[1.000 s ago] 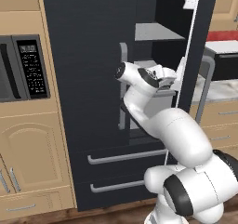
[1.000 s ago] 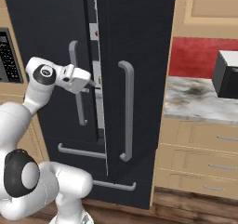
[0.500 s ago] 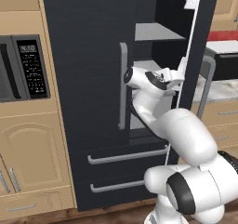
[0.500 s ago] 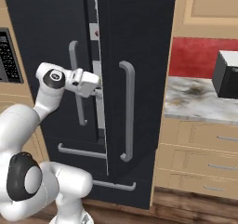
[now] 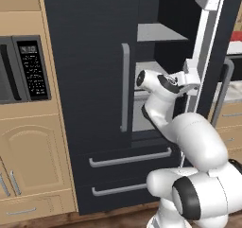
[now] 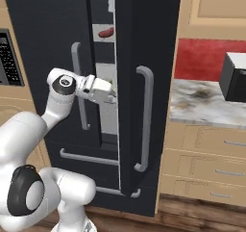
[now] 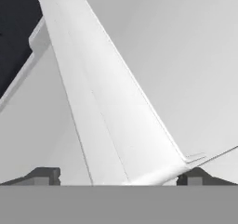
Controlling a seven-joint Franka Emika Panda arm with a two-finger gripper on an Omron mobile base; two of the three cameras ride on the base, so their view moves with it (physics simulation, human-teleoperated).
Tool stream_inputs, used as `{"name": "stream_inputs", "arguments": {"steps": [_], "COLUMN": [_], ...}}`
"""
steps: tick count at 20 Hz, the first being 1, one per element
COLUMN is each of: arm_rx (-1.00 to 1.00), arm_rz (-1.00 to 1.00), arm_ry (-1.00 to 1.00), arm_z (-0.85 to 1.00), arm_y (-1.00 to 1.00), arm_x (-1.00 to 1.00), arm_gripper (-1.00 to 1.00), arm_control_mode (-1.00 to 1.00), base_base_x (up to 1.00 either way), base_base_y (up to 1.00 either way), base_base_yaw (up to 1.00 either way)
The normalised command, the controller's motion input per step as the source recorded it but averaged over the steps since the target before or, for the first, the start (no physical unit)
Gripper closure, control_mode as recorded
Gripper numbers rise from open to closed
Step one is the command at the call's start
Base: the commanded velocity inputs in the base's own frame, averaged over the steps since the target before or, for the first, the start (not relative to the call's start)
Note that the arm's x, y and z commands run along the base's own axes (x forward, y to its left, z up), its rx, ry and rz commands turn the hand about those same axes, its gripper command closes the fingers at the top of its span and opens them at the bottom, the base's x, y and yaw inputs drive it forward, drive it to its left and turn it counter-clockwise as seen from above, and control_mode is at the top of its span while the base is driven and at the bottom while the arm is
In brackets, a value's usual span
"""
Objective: Retrieve the sausage and cheese from the fridge and place them on the cutting board on the counter.
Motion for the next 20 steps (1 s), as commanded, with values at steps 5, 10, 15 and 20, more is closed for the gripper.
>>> {"name": "stream_inputs", "arguments": {"steps": [5,10,15,20], "arm_rx": [-0.01,0.0,0.01,0.03], "arm_rz": [-0.11,-0.01,0.0,0.0], "arm_ry": [0.0,-0.16,-0.13,-0.06], "arm_z": [0.0,0.01,0.19,0.27], "arm_y": [-0.93,-0.75,-0.3,-0.15], "arm_x": [-0.43,-0.47,-0.52,-0.44], "arm_gripper": [-1.0,-1.0,-1.0,-1.0], "arm_control_mode": [-1.0,-1.0,-1.0,-1.0], "base_base_x": [0.0,0.0,0.0,0.0], "base_base_y": [0.0,0.0,0.0,0.0], "base_base_yaw": [0.0,0.0,0.0,0.0]}}
